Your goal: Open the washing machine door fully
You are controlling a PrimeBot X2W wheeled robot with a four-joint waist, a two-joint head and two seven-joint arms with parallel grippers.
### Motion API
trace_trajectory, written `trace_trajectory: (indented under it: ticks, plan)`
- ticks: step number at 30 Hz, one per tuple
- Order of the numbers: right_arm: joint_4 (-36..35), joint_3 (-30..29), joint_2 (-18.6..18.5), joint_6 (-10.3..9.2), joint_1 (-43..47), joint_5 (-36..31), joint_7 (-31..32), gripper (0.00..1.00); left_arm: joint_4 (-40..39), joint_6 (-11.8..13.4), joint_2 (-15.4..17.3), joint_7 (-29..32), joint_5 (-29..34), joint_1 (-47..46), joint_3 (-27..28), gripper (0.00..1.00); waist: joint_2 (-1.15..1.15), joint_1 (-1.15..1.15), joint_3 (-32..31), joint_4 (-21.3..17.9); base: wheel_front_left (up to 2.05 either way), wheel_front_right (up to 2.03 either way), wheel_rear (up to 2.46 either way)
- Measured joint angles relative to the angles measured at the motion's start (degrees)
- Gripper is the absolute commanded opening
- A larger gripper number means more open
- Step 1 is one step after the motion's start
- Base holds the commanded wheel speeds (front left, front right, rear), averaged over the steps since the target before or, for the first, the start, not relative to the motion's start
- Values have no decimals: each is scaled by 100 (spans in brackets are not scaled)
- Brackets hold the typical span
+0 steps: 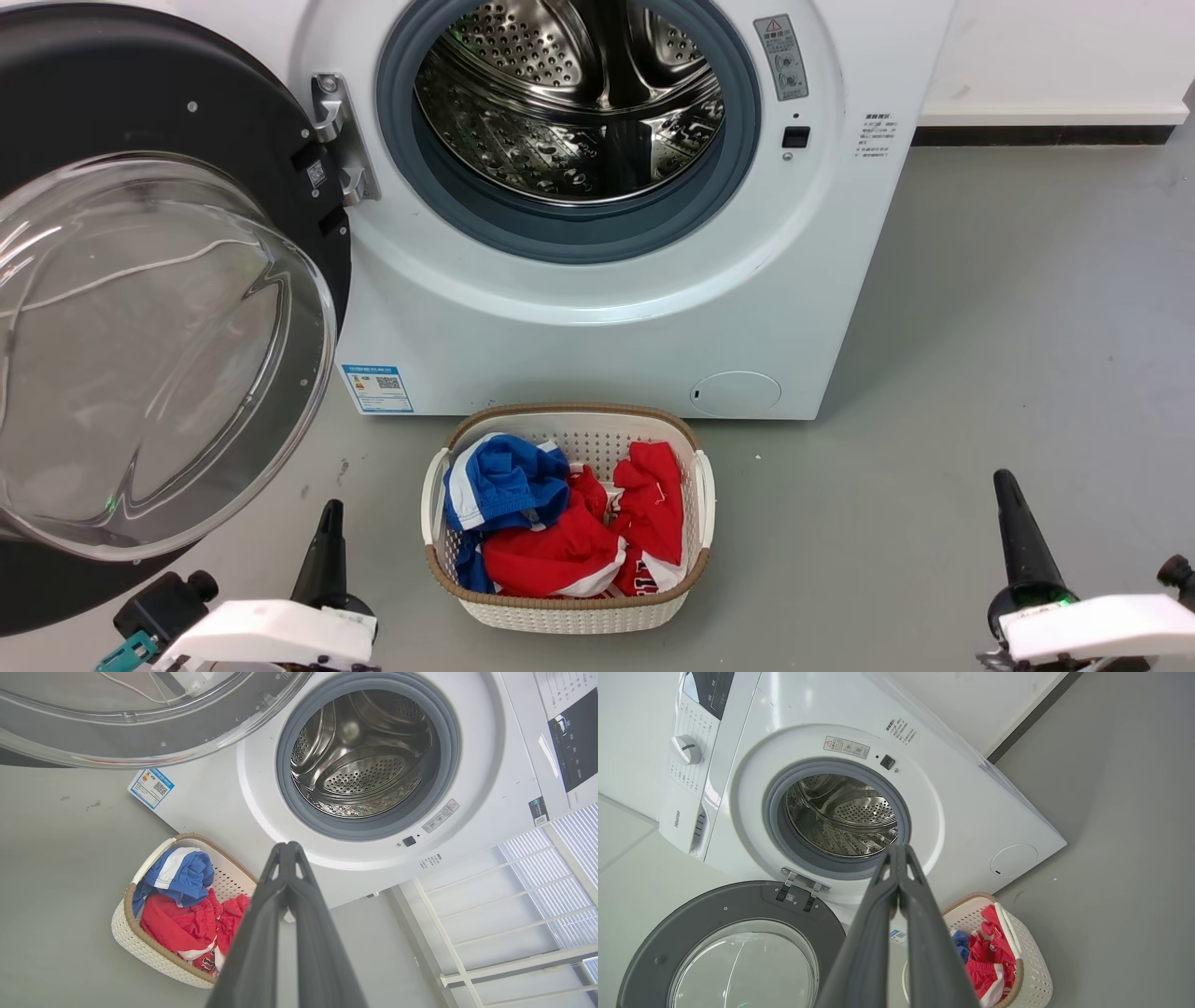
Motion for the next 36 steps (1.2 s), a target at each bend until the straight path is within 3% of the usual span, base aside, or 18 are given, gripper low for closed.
trace_trajectory:
  ticks: [36]
  plan:
    - [350, -113, -12, 0, -446, 2079, 528, 0, 133, -197, 0, 535, -2215, -309, 204, 0, 0, 0, 17, -16, 0, 0, 0]
